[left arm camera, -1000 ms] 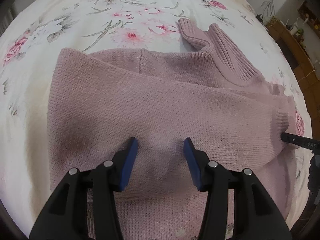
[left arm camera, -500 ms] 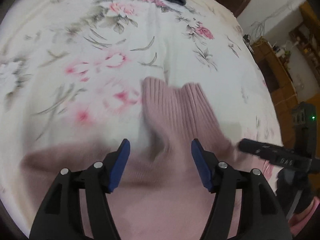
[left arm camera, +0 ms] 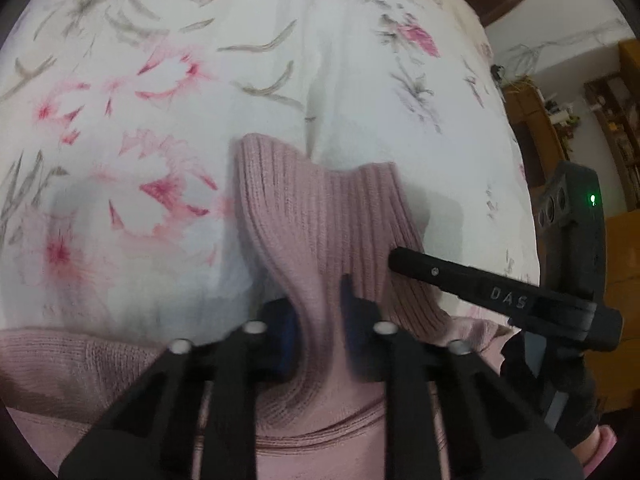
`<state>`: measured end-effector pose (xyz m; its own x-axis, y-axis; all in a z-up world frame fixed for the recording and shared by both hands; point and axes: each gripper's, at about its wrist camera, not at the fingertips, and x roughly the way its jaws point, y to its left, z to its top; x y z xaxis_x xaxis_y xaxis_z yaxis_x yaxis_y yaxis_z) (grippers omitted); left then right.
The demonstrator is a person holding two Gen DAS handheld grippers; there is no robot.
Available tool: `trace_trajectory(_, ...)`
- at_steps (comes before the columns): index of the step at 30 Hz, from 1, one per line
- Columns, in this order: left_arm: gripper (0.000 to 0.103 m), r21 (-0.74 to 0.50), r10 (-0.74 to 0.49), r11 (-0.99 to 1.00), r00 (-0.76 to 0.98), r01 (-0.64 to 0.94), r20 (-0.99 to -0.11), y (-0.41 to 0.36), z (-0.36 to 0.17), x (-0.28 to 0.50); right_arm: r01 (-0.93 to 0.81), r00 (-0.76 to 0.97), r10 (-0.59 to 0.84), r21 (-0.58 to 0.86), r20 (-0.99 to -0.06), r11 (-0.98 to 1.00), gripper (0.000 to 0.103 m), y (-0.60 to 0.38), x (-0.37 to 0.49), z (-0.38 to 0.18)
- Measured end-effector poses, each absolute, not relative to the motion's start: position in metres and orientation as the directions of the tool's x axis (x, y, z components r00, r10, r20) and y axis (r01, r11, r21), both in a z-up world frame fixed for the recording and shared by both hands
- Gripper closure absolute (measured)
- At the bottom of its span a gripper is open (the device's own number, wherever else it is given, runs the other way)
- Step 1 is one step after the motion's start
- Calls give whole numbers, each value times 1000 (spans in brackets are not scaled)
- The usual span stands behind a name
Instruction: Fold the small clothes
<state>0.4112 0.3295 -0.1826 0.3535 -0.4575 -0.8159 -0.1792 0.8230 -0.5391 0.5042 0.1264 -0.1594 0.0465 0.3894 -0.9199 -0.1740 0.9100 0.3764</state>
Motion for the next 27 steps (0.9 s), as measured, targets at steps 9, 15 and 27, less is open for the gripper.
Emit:
trace_trajectory(9, 95, -608, -534, 794, 477, -2, -699, 334, -140, 371, -365, 166, 538, 455, -827, 812, 92, 96, 453, -94)
trace_trajectory(15, 94, -623, -566, 780, 485, 55, -666, 331, -132, 329, -430, 157, 568, 462, -808, 776, 92, 82, 407, -82)
trace_trajectory(27, 85, -590, -581, 802, 355, 96, -732, 344, -155, 250, -519, 63, 468, 372, -881, 770, 86, 49, 329, -108)
